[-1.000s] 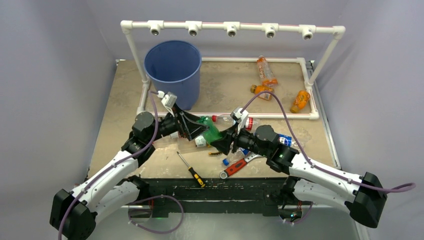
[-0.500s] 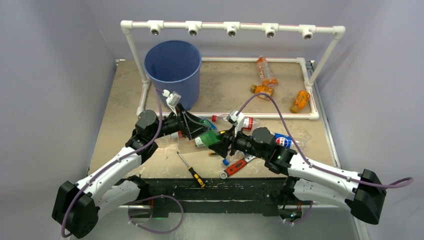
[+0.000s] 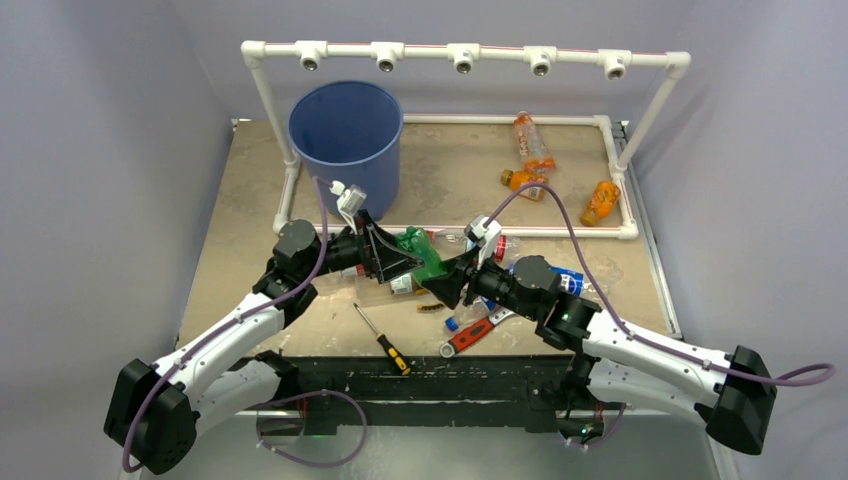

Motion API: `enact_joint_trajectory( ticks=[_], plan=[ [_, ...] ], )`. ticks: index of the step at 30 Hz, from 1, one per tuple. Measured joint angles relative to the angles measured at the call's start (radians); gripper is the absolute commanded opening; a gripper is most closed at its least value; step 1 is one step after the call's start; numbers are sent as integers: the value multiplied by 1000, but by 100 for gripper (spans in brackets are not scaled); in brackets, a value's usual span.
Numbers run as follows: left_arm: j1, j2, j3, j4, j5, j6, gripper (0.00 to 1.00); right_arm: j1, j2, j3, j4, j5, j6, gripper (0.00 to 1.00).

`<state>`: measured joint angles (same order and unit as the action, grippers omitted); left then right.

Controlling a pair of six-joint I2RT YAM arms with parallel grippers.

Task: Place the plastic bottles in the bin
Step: Pick up the plastic bottle at the center of the board.

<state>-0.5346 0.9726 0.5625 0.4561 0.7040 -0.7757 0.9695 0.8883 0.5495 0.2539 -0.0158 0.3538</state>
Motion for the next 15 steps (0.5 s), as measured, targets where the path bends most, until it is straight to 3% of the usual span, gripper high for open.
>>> enact_joint_trajectory(
  ticks=[3,6,15],
  plan=[
    [-2,0,0,0,-1,0,74,0,3,0,1,-4,0,43],
    [-5,0,0,0,0,0,74,0,10,0,2,-21,0,43],
    [-5,0,0,1,-4,0,38,5,19,0,5,-32,0,44]
  ],
)
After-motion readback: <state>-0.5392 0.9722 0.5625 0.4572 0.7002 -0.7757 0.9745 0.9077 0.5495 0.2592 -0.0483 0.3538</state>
